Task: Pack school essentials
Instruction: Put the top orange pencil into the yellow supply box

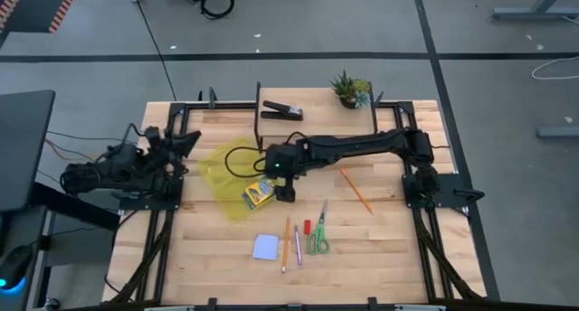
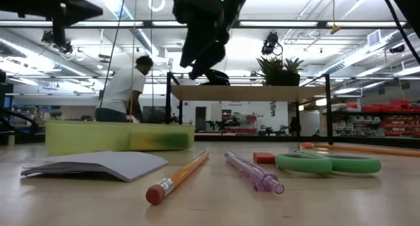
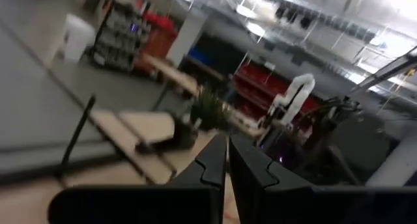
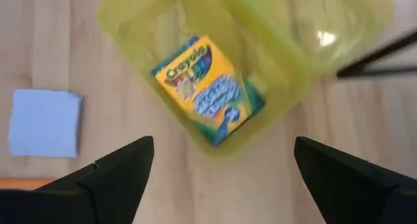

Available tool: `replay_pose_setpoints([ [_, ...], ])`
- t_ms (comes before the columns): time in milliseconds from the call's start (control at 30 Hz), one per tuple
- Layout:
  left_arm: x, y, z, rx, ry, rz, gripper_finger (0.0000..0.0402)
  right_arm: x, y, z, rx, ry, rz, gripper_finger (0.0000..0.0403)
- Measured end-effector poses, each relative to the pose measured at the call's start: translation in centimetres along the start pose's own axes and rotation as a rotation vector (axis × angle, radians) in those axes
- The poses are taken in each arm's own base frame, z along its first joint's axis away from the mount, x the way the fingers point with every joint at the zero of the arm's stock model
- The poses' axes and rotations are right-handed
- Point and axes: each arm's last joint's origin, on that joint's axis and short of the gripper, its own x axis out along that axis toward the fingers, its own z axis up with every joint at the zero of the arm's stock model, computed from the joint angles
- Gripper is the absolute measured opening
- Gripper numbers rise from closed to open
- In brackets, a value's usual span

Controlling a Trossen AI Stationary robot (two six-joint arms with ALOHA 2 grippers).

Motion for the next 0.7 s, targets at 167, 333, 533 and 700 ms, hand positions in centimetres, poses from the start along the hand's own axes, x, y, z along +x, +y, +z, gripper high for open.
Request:
replay_pose_setpoints([
  [167, 0.2, 0.4, -1.1, -0.043, 0.092, 0.05, 0.002, -0.3, 0.8, -1.3, 0.156, 0.121, -0.017, 0.0374],
  [333, 0.3, 0.5, -1.5, -0.064, 0.125, 0.074, 0.0017, -0.6, 0.9, -2.9, 0.242, 0.255, -0.123, 0.0374],
  [533, 0.3, 0.6, -1.5, -0.06, 0.13, 0.078, 0.0024, -0.8, 1.6, -3.9, 0.252, 0.332, -0.169, 0.0374],
  [700, 0.2, 0.6, -1.6, -0.059, 0.132, 0.079, 0.0018, -0.6, 2.3, -5.7, 0.216, 0.399, -0.182, 0.0374],
])
